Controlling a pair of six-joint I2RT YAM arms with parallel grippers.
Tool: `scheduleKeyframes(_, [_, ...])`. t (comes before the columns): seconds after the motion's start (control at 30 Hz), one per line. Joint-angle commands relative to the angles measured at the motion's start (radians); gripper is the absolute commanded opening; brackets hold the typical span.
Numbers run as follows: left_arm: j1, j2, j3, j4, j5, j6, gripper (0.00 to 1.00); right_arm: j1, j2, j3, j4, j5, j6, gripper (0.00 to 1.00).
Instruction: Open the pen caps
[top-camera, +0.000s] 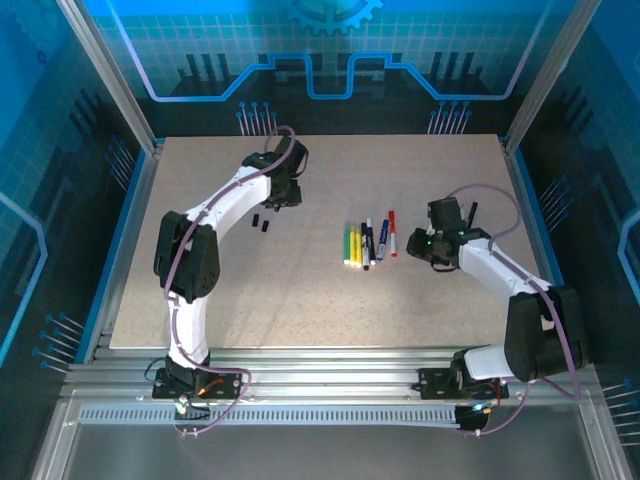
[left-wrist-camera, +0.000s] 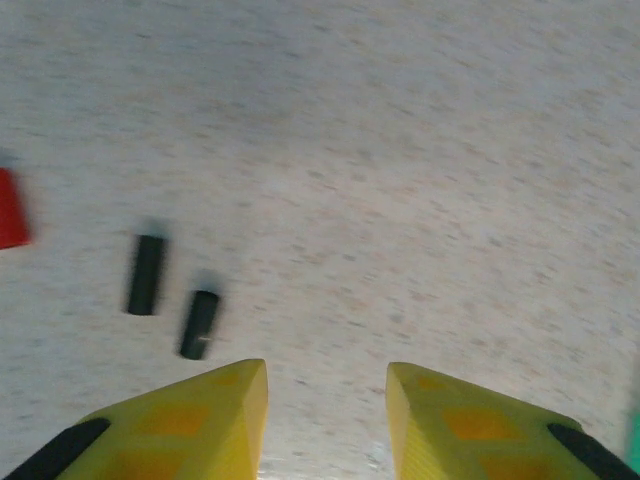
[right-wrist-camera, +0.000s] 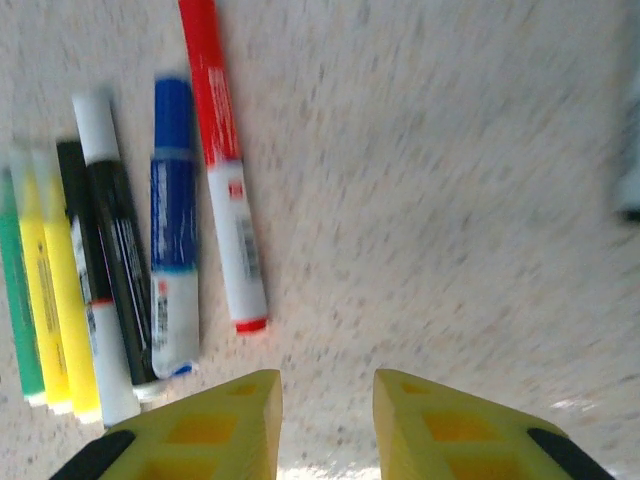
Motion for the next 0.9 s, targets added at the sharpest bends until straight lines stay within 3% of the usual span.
scheduleKeyframes(0.0, [-0.046,0.035,0.022,0.056,0.102,-0.005,0.37,0.039,0.003,-0.043,0.119,-0.082,0.082,0.33])
scheduleKeyframes(0.37, [-0.133,0.146,0.109,0.037,0.185,-0.014,0.36,0.194,0.03,0.017,0.046,-0.063,0.134,0.42])
scheduleKeyframes(0.87, [-0.165,0.271,0.224,0.035,0.276,-0.029,0.37,0.206,0.054,0.05,0.029,-0.067,0.136,0.41])
